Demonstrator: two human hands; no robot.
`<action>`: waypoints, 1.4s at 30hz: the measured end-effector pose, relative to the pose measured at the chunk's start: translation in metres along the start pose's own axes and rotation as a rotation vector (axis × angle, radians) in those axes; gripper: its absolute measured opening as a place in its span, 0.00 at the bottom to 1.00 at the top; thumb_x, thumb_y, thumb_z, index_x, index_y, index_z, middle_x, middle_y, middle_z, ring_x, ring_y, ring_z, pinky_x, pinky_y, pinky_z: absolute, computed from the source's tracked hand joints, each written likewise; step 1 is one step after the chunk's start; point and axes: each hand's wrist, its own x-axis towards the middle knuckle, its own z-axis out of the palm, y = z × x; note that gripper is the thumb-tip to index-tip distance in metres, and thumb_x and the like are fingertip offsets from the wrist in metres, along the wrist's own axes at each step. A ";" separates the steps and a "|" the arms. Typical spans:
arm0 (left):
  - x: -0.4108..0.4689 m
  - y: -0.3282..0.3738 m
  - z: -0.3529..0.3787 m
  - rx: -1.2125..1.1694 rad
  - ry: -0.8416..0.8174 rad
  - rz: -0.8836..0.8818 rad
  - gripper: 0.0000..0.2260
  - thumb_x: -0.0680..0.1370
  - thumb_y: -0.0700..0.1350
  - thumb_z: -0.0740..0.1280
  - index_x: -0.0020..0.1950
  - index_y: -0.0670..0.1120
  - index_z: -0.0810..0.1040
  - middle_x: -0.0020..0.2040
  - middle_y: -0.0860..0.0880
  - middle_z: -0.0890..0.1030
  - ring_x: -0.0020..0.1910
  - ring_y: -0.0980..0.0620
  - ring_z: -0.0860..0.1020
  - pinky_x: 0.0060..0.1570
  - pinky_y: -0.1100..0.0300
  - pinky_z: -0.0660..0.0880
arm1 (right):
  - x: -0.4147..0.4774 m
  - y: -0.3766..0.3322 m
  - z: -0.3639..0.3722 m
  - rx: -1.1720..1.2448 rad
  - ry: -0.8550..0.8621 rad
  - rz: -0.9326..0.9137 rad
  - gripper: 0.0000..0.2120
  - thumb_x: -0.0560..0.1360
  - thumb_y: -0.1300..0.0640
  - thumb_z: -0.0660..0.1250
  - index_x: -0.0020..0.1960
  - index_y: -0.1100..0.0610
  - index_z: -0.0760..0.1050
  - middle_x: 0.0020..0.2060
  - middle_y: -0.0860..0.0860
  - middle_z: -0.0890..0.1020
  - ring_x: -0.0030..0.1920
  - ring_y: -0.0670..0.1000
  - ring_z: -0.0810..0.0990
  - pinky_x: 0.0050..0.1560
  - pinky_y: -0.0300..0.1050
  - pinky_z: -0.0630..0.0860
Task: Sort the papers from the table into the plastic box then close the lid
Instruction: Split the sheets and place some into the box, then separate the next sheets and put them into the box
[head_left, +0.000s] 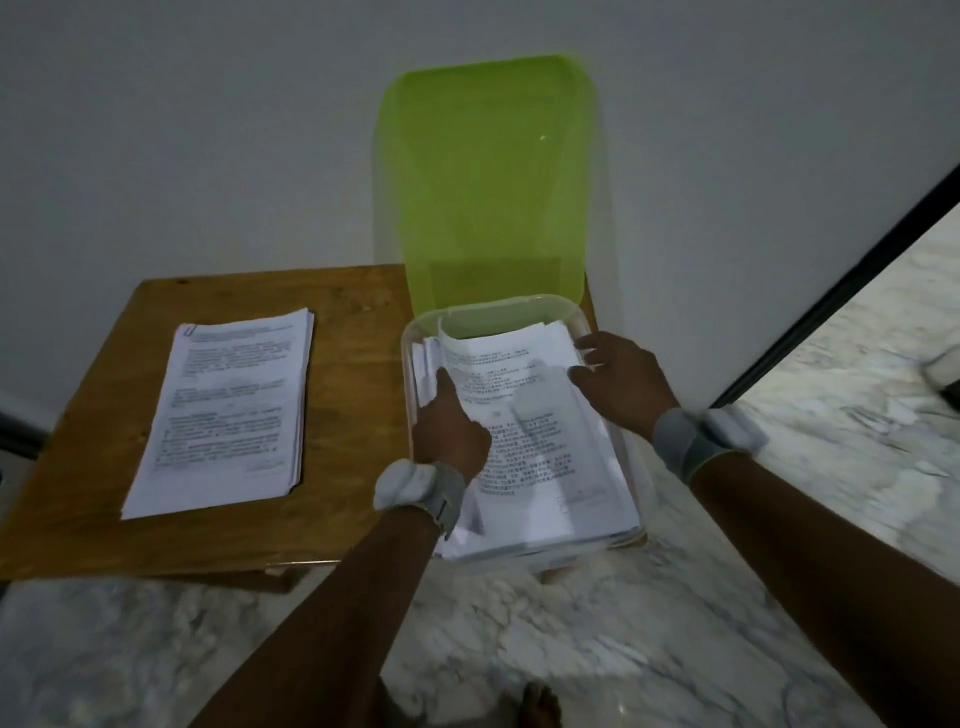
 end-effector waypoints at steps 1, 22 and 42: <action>0.002 0.000 0.001 0.035 -0.007 0.029 0.33 0.75 0.40 0.66 0.78 0.43 0.56 0.69 0.41 0.73 0.66 0.40 0.73 0.60 0.54 0.73 | 0.000 -0.002 0.001 0.004 -0.003 -0.009 0.19 0.74 0.49 0.68 0.64 0.49 0.75 0.61 0.51 0.81 0.58 0.54 0.80 0.63 0.46 0.74; 0.106 -0.207 -0.237 0.356 0.286 -0.105 0.31 0.72 0.58 0.69 0.72 0.48 0.69 0.70 0.43 0.70 0.68 0.40 0.68 0.62 0.47 0.69 | 0.022 -0.232 0.239 -0.165 -0.219 -0.264 0.22 0.75 0.45 0.66 0.67 0.50 0.72 0.65 0.53 0.77 0.61 0.58 0.78 0.57 0.49 0.75; 0.154 -0.310 -0.257 0.079 0.369 -0.074 0.13 0.79 0.49 0.65 0.46 0.42 0.83 0.43 0.40 0.85 0.42 0.38 0.82 0.38 0.57 0.73 | 0.039 -0.225 0.306 -0.269 -0.091 -0.114 0.11 0.77 0.55 0.66 0.55 0.60 0.80 0.51 0.55 0.84 0.49 0.55 0.81 0.53 0.45 0.77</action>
